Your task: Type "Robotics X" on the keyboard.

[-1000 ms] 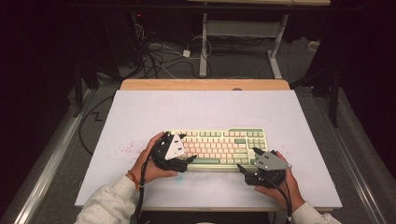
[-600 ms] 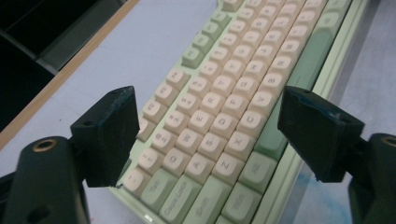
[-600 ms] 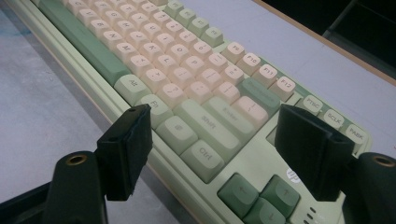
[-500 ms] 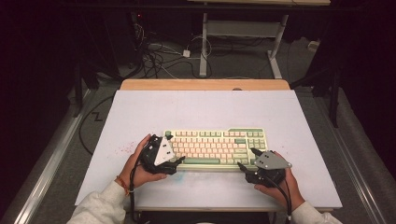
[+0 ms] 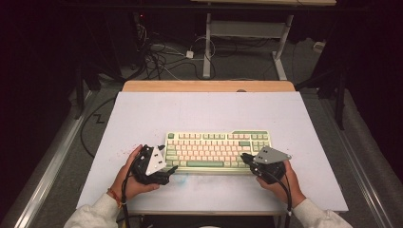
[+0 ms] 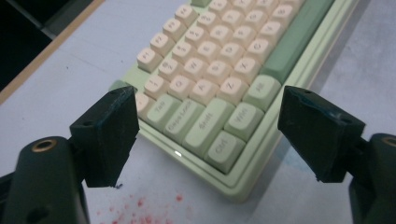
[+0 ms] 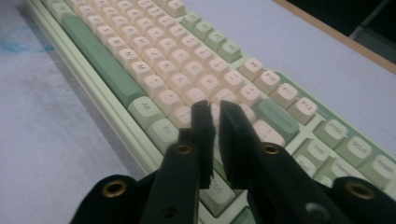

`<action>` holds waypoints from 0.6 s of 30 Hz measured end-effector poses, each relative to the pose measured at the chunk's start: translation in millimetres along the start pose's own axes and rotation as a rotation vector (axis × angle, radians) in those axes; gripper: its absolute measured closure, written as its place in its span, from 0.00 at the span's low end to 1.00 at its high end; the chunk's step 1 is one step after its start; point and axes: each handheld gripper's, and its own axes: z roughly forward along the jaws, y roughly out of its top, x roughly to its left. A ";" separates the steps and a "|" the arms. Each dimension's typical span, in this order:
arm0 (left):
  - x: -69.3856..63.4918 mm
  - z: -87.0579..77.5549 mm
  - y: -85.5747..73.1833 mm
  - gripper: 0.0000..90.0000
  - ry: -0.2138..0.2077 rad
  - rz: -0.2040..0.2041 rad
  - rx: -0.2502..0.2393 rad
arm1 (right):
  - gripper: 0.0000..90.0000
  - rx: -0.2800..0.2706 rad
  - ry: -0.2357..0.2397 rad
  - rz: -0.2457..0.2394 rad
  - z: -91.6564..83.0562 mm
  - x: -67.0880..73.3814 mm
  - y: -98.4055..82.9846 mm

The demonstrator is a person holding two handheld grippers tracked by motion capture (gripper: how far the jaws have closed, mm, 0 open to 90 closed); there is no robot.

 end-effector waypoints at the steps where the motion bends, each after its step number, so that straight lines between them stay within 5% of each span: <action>1: -0.6 -0.8 -2.4 0.21 0.001 0.000 0.007 | 0.97 0.005 0.003 -0.003 1.9 0.4 1.0; 8: -0.6 -8.3 -14.1 0.21 -0.004 -0.033 0.015 | 1.00 0.033 0.046 -0.035 20.3 3.1 13.1; 18: -1.9 -7.0 -17.2 0.22 -0.016 -0.031 0.034 | 1.00 0.061 0.057 -0.052 57.7 -0.7 37.8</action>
